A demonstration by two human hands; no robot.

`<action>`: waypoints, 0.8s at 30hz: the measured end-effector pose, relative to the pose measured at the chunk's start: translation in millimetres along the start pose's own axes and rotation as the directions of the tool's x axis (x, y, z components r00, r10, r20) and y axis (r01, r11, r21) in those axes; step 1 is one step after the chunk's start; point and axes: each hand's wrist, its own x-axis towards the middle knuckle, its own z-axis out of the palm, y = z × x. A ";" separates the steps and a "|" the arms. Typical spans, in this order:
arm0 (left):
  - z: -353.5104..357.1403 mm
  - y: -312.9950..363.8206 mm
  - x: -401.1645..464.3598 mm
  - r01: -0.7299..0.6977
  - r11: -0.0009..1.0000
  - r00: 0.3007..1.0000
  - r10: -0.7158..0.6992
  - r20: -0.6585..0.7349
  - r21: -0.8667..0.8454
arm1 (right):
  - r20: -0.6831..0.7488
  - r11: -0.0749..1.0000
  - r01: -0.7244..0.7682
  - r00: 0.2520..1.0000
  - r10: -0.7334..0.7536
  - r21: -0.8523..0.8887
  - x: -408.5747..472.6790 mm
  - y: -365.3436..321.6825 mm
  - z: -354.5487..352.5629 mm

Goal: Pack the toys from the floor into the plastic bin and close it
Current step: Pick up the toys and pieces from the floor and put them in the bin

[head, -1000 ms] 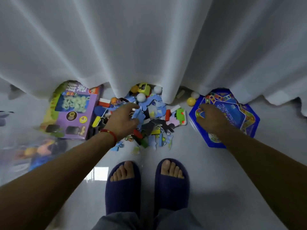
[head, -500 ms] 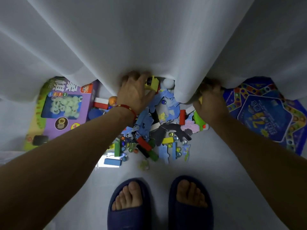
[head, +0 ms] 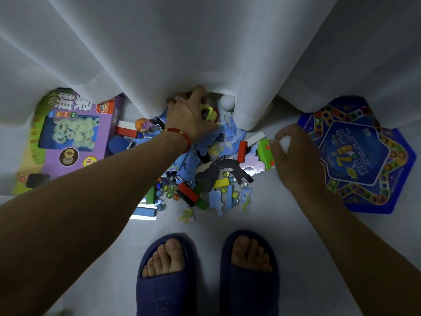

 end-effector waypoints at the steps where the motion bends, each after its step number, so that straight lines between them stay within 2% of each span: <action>1: 0.4 -1.3 -0.1 -0.010 1.000 1.000 0.010 0.022 0.011 | 0.048 0.997 -0.032 0.998 0.035 -0.064 -5.7 1.3 2.1; 5: -3.6 1.3 -2.5 -0.017 1.000 0.998 0.018 0.064 -0.022 | 0.151 0.948 -0.117 0.974 0.167 -0.295 -14.2 -5.3 10.7; 10: -10.1 7.2 -9.6 -0.019 0.994 0.999 0.022 0.032 -0.107 | 0.169 0.911 -0.152 0.958 0.231 -0.382 -6.8 -18.1 18.0; 17: -13.6 9.7 -49.4 -0.018 0.967 0.988 -0.022 -0.152 -0.255 | 0.059 0.951 -0.190 0.976 0.211 -0.244 -15.2 -13.5 2.2; 19: -29.9 18.9 -81.4 0.048 0.915 0.979 -0.123 -0.165 -0.400 | 0.131 0.954 -0.297 0.945 0.301 -0.048 -23.1 -13.7 -13.9; 20: -40.1 24.0 -101.8 0.099 0.851 0.971 -0.197 -0.138 -0.515 | 0.247 0.904 -0.411 0.894 0.375 0.116 -27.2 -16.4 -25.2; 21: -50.1 27.6 -125.3 0.166 0.761 0.958 -0.274 -0.079 -0.627 | 0.405 0.785 -0.549 0.812 0.420 0.287 -32.5 -20.7 -38.6; 22: -62.1 31.1 -151.8 0.223 0.661 0.943 -0.332 -0.012 -0.717 | 0.562 0.607 -0.676 0.718 0.411 0.419 -39.3 -24.7 -53.1; 24: -89.1 30.2 -206.0 0.256 0.513 0.928 -0.368 0.060 -0.819 | 0.765 0.270 -0.813 0.579 0.282 0.516 -54.5 -37.2 -82.8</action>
